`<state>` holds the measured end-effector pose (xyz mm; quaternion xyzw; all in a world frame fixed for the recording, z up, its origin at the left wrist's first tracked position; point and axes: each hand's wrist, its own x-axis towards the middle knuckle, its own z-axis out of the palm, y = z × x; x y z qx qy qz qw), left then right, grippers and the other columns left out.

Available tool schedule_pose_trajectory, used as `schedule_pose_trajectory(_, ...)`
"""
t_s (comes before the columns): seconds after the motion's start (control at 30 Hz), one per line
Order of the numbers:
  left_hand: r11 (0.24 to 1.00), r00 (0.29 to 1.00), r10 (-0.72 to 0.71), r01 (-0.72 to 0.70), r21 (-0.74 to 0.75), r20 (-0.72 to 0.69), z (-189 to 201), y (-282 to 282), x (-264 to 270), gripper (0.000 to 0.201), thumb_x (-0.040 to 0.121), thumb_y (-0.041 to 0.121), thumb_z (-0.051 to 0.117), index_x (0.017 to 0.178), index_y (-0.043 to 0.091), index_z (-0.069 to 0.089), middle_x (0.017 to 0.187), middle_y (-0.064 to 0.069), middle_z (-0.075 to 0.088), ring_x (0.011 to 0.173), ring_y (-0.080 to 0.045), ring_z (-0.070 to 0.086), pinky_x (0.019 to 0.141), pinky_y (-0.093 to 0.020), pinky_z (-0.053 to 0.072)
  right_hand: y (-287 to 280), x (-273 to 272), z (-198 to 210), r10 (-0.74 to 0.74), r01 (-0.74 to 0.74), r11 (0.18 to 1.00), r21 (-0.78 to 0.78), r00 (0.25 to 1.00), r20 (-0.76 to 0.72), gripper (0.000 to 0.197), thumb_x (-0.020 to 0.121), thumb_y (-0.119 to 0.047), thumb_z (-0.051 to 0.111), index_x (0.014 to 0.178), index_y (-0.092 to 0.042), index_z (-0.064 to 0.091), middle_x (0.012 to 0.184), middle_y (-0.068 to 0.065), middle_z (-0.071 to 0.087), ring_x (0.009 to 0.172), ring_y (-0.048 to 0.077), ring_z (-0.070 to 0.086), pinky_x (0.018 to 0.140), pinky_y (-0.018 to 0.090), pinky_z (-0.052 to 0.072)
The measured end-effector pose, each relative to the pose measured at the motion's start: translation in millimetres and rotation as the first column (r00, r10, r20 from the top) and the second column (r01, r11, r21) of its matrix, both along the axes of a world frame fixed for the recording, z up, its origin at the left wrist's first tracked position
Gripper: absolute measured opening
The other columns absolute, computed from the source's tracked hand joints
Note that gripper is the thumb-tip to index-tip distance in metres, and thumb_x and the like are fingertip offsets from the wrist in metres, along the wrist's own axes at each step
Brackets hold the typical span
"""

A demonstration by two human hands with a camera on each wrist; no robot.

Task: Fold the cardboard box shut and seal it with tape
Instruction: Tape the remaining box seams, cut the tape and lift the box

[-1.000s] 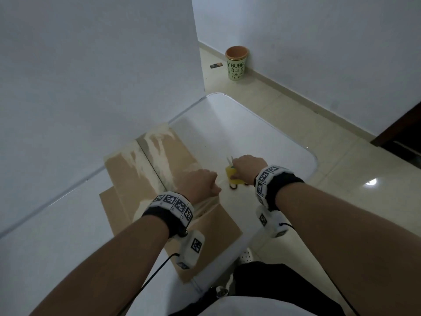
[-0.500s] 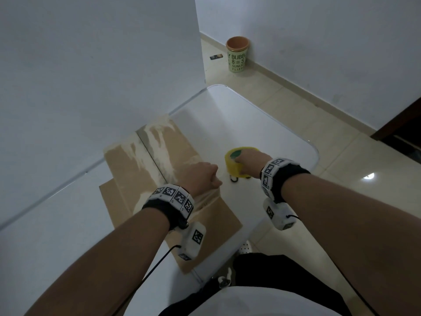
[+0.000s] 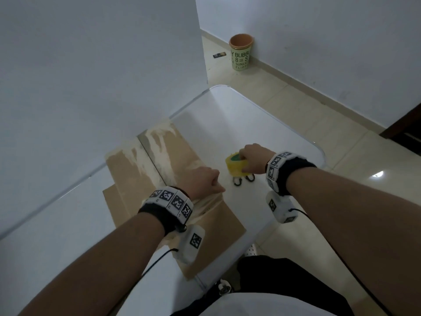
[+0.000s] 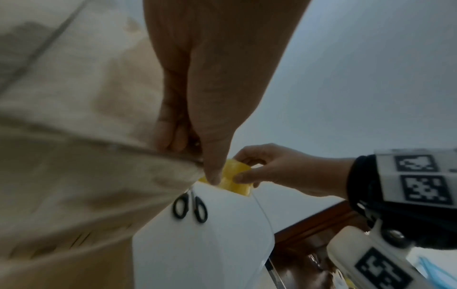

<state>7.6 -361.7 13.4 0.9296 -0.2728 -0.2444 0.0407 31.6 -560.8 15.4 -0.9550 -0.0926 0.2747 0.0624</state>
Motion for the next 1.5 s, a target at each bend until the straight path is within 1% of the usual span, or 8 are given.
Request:
schedule_pose_trajectory(0.3,0.993,0.985,-0.092,0.102,0.062,-0.145,27.9,-73.9,70.4,0.063,0.081,0.044,0.070,0.131,0.016,0.046,0.130,-0.006,0.046,0.108,-0.025,0.055,0.095,-0.040,0.046,-13.9,5.5,-2.2,0.050,-0.070,0.988,0.141,0.989,0.139,0.032,0.090,-0.030,0.054,0.114,-0.010,0.063,0.112,0.011,0.056,0.107,0.026,0.050,0.086,0.036,0.047)
schedule_pose_trajectory(0.43,0.981,0.940,-0.049,0.109,0.161,-0.337,10.3,-91.8,77.2,0.026,0.084,0.037,0.067,0.092,0.013,0.064,0.099,-0.011,0.069,0.074,-0.018,0.061,0.074,-0.031,0.053,-19.6,5.6,-6.6,0.083,-0.121,0.978,0.171,0.973,0.215,0.028,0.089,-0.027,0.053,0.111,-0.013,0.063,0.104,0.008,0.056,0.099,0.026,0.053,0.079,0.038,0.050)
schedule_pose_trajectory(0.57,0.994,0.886,0.107,-0.102,0.035,-0.451,2.0,-84.5,83.7,0.031,0.083,0.030,0.071,0.108,0.011,0.065,0.099,-0.007,0.070,0.086,-0.019,0.070,0.082,-0.034,0.059,-36.5,0.1,-24.8,-0.096,-0.014,0.918,0.396,0.962,0.257,0.031,0.089,-0.023,0.052,0.117,-0.022,0.067,0.112,0.004,0.051,0.104,0.020,0.050,0.086,0.029,0.044)
schedule_pose_trajectory(0.77,0.931,0.849,0.232,-0.335,-0.144,-0.475,1.8,-80.5,87.2,0.030,0.085,0.023,0.070,0.109,0.008,0.062,0.103,-0.011,0.066,0.091,-0.028,0.068,0.081,-0.043,0.059,-26.0,-2.4,-46.1,-0.774,0.255,0.435,0.864,0.596,0.214,0.024,0.086,-0.007,0.058,0.109,-0.003,0.053,0.117,0.010,0.046,0.102,0.021,0.054,0.083,0.029,0.049)
schedule_pose_trajectory(0.9,0.701,0.636,0.341,-0.663,-0.264,-0.693,-3.4,-70.3,79.7,0.018,0.091,0.011,0.064,0.107,0.007,0.059,0.097,-0.010,0.064,0.083,-0.022,0.065,0.084,-0.040,0.058,-38.9,0.9,-61.3,-0.941,0.566,0.196,0.801,0.338,-0.008,0.022,0.090,-0.002,0.046,0.109,-0.003,0.054,0.119,0.012,0.051,0.098,0.023,0.055,0.077,0.021,0.037)
schedule_pose_trajectory(1.0,0.592,0.565,0.345,-0.751,-0.294,-0.749,-5.6,-63.6,80.2,0.018,0.090,0.005,0.063,0.108,0.006,0.059,0.106,-0.014,0.064,0.093,-0.025,0.063,0.092,-0.044,0.054,-48.2,-6.4,-87.3,-0.866,0.711,0.357,0.606,0.495,-0.071,0.023,0.091,-0.006,0.044,0.109,-0.007,0.058,0.113,0.014,0.062,0.102,0.028,0.058,0.078,0.027,0.043)
schedule_pose_trajectory(1.17,0.544,0.513,0.308,-0.786,-0.294,-0.801,-11.8,-60.4,84.1,0.016,0.088,0.002,0.065,0.103,0.006,0.059,0.109,-0.014,0.062,0.098,-0.026,0.063,0.094,-0.044,0.053,-19.1,-9.3,-116.9,-0.537,0.519,0.757,0.398,0.840,-0.073,0.030,0.092,-0.017,0.053,0.120,-0.007,0.051,0.113,0.017,0.062,0.101,0.032,0.059,0.077,0.034,0.046)
schedule_pose_trajectory(1.5,0.536,0.470,0.276,-0.799,-0.272,-0.838,-14.8,-55.8,88.6,0.020,0.089,0.002,0.064,0.108,0.002,0.057,0.111,-0.016,0.061,0.099,-0.027,0.063,0.092,-0.044,0.054,2.4,-7.6,-130.9,-0.350,0.348,0.935,0.067,0.936,0.035,0.035,0.096,-0.020,0.047,0.128,-0.007,0.041,0.125,0.015,0.046,0.113,0.035,0.050,0.081,0.041,0.045)
